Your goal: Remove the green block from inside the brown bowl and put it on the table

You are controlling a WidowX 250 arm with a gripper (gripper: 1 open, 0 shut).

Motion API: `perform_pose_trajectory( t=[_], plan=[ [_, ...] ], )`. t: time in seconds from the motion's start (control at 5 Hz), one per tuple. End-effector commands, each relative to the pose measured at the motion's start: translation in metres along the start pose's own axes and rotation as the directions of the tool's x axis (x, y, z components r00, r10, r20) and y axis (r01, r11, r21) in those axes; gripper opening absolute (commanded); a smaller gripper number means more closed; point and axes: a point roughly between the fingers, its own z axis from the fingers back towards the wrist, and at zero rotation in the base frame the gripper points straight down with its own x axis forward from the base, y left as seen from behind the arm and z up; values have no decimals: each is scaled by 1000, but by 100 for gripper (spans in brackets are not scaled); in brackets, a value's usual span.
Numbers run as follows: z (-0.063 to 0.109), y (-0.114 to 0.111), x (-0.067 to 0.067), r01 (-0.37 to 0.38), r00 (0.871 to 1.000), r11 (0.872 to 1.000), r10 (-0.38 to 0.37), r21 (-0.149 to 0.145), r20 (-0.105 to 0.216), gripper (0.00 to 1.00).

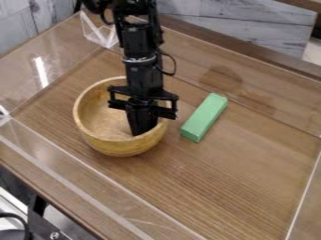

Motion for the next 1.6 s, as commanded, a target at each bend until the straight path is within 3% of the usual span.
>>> perform_pose_trajectory(
  t=[0.0,0.8,1.4],
  plan=[
    [23,-8,4,20,997,1000,-21,16,69,0],
    [24,-28,-6,58,998,998,-58,8,0,0],
    [40,-58,-4,127,992,992,-127,15,-16,0]
  ],
)
